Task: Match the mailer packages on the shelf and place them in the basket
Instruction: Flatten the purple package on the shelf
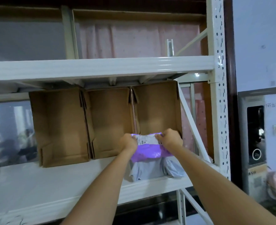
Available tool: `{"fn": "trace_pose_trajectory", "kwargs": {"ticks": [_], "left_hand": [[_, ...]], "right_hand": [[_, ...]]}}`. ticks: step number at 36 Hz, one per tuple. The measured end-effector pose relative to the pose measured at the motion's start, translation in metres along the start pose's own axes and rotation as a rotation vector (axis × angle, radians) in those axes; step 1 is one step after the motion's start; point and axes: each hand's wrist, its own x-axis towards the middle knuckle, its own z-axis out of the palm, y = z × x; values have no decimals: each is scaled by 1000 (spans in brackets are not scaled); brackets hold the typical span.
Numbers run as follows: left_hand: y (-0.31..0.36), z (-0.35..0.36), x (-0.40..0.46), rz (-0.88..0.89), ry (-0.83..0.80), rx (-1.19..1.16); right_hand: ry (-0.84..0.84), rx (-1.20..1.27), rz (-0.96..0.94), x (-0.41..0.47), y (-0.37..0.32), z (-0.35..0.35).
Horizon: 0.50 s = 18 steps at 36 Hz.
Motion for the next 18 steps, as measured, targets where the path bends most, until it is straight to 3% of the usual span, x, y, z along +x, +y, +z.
{"fn": "trace_pose_trajectory", "kwargs": {"ticks": [11,16,18], "left_hand": [[-11,11,5,-139,-23,-8],[-52,55,56,-319,-219,-423],[-43,42,35,-413,-339,-523]], "right_hand": [[-20,-9,-1,15,9,19],[-149,81,67,25,27,21],[-257,162,150,27,33,21]]}}
